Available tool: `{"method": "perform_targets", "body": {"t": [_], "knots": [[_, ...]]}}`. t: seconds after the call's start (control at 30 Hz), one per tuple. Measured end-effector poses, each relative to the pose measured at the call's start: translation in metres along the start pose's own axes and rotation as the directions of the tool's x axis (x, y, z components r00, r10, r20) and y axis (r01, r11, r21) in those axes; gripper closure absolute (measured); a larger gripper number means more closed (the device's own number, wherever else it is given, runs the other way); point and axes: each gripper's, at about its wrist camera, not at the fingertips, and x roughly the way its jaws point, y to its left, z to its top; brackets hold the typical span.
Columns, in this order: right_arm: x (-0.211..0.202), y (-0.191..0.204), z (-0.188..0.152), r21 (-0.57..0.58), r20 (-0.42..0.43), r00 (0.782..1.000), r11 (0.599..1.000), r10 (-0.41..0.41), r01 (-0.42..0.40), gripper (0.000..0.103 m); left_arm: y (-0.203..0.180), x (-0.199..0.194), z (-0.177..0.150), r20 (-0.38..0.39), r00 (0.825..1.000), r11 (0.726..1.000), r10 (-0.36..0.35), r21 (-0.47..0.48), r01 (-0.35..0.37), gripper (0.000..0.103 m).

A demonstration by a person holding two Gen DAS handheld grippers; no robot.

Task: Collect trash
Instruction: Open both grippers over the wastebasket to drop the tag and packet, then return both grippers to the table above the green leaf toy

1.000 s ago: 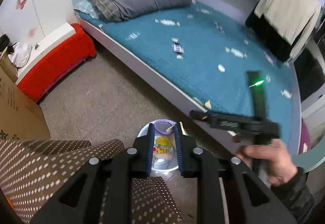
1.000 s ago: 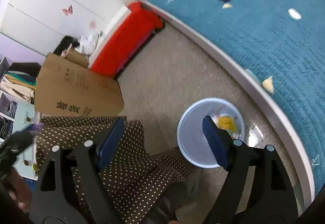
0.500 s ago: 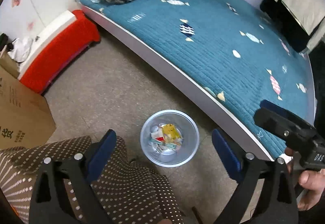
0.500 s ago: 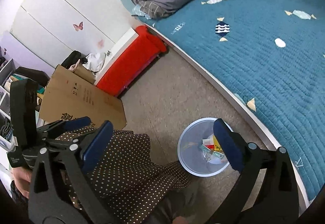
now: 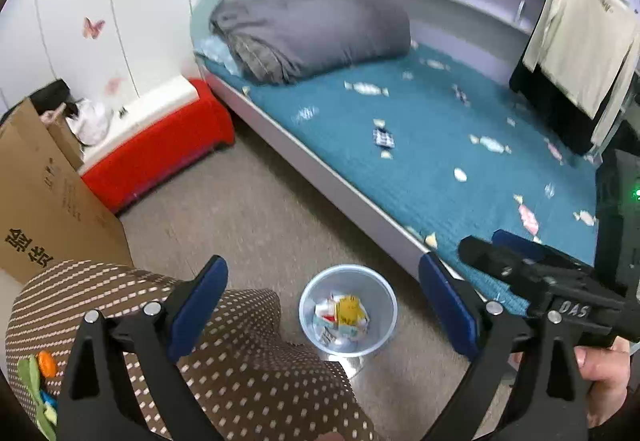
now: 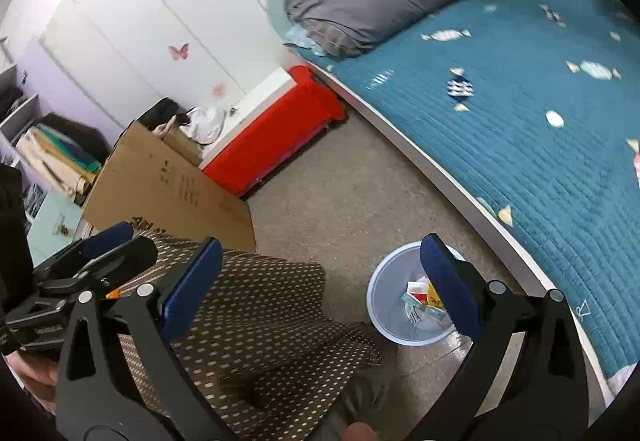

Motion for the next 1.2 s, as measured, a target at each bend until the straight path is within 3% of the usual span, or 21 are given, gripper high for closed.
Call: {"method": "perform_targets", "body": {"t": [0.33, 0.63, 0.9, 1.2], "knots": [[-0.030, 0.085, -0.011, -0.147, 0.016, 0.999, 0.988, 0.051, -0.048, 0.006, 0.027, -0.086, -0.026, 0.132, 0.991, 0.998, 0.035, -0.054, -0.028, 0.008], [-0.032, 0.170, -0.038, -0.307, -0.032, 0.994, 0.945, 0.107, -0.112, 0.006, 0.086, -0.150, -0.070, 0.207, 0.973, 0.981, 0.106, -0.179, -0.069, 0.008], [-0.006, 0.235, -0.076, -0.430, -0.133, 0.983, 0.886, 0.127, -0.173, 0.006, 0.143, -0.183, -0.123, 0.206, 0.954, 0.948, 0.218, -0.279, -0.156, 0.008], [0.023, 0.273, -0.121, -0.519, -0.253, 0.962, 0.825, 0.105, -0.226, 0.006, 0.230, -0.188, -0.182, 0.142, 0.938, 0.890, 0.315, -0.387, -0.240, 0.008]]}}
